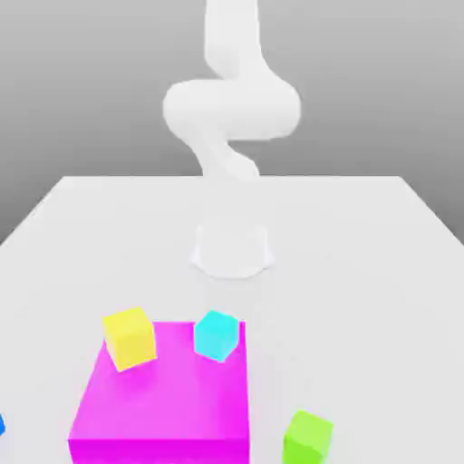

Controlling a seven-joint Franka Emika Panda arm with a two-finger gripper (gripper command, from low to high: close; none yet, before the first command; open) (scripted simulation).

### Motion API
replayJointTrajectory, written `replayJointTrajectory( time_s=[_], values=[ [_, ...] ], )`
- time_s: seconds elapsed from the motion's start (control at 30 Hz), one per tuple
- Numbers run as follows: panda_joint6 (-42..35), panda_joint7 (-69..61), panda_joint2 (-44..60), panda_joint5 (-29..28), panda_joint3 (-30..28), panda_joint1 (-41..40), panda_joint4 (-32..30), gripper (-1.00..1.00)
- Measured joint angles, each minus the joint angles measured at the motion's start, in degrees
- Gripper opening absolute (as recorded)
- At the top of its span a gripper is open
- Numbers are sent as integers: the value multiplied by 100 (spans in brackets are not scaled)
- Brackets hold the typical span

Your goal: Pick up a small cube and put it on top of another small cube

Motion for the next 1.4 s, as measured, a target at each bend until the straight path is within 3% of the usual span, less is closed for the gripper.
replayJointTrajectory(
  time_s=[0.3,0.63,0.83,1.1,1.2,1.23,1.4],
  values=[
    [301,2426,1929,-883,440,-1350,256,0],
    [680,4774,3983,-1422,192,-2275,521,0],
    [1019,5770,5115,-1136,-50,-2616,645,0],
    [1525,6548,6467,23,-181,-3196,795,0],
    [1954,6606,7077,164,-168,-3273,921,0],
    [2118,6613,7296,168,-171,-3274,968,-100],
    [2133,6612,7296,169,-170,-3274,968,-100]
  ],
)
